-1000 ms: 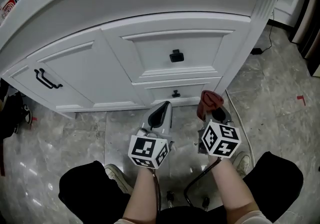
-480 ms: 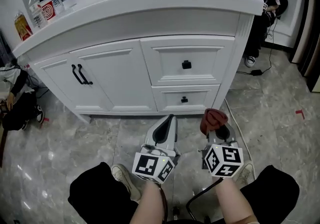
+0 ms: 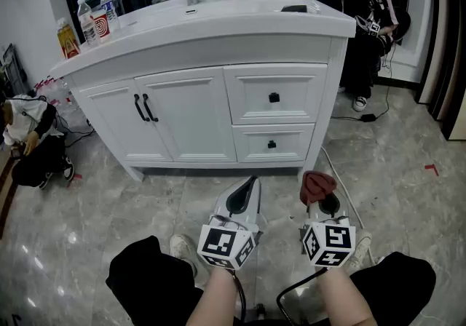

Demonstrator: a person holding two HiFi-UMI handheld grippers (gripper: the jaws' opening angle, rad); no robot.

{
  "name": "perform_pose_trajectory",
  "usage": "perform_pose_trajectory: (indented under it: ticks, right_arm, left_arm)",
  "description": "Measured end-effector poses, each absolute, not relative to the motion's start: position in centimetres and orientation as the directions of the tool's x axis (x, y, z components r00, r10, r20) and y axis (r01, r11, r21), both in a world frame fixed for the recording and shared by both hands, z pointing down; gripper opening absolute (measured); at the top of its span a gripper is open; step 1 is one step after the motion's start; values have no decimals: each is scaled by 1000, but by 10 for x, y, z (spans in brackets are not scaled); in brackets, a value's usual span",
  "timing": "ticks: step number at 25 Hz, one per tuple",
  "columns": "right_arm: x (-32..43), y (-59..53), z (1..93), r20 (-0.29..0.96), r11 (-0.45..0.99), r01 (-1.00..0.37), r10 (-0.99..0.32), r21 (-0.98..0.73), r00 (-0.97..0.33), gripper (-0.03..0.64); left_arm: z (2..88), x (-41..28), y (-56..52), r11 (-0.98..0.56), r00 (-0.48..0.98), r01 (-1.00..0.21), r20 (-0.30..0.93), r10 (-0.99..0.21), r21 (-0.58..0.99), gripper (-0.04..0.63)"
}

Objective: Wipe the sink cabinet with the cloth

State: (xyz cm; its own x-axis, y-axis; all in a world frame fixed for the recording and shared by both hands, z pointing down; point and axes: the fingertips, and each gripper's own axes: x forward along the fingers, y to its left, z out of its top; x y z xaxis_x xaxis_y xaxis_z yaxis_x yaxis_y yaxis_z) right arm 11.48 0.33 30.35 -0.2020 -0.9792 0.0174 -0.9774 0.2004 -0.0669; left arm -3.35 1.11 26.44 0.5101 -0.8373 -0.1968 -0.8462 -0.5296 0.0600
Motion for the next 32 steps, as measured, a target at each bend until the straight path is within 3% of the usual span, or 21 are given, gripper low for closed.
perform_pose_trajectory:
  ticks: [5,32]
  right_arm:
    - [116,25,307,25,194,-976,-980,-100,-197,78]
    - [97,33,318,89,230,-970,-967,-78,-237,77]
  left_arm:
    - [252,-28,40,-556,526,-828,-243,-815,72,0]
    - [290,-24,48,-558,552,-830,-125,-824,8,0]
